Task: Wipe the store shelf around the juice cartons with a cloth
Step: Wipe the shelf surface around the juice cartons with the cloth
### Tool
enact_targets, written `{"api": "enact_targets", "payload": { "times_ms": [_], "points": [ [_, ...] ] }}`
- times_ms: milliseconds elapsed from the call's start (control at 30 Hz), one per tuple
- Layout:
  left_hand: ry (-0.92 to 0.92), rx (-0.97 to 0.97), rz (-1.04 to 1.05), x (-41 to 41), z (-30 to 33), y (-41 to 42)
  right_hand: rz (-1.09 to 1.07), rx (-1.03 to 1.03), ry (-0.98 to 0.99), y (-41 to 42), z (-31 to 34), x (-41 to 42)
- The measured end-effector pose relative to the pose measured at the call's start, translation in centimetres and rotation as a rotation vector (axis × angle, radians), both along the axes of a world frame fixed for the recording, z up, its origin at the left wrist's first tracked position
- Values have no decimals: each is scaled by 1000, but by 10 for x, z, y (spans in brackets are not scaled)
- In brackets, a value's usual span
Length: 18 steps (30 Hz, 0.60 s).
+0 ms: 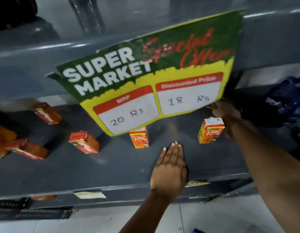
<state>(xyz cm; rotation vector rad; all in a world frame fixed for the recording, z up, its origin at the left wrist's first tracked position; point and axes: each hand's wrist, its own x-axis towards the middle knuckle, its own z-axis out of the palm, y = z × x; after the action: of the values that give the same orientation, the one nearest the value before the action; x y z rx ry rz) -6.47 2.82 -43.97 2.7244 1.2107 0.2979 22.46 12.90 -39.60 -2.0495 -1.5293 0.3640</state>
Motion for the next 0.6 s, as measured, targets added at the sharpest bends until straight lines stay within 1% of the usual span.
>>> {"api": "enact_targets", "payload": {
  "times_ms": [33,100,167,233,333,400,500,600],
  "points": [
    [7,-8,-4,0,0,0,11,-13,-22,-8,-3,2],
    [9,-6,1,1,0,0,-25,-91,-153,-27,-10,2],
    [0,-6,17,0,0,0,-72,-59,-232,-48,-17,2],
    [-7,-5,14,0,1,-1,-120,-24,-243,-65,-19,-4],
    [-16,-10,3,-1,2,-1,-145,-163,-252,-90,-19,-17],
    [-18,-14,-5,-2,3,-1,-169,-211,-254,-110,-17,-26],
    [-5,-22,-10,-3,3,-1,-268,-189,-254,-137,-14,-44],
    [11,-20,-10,-4,2,0,-266,-213,-264,-154,-11,-60]
  ]
}}
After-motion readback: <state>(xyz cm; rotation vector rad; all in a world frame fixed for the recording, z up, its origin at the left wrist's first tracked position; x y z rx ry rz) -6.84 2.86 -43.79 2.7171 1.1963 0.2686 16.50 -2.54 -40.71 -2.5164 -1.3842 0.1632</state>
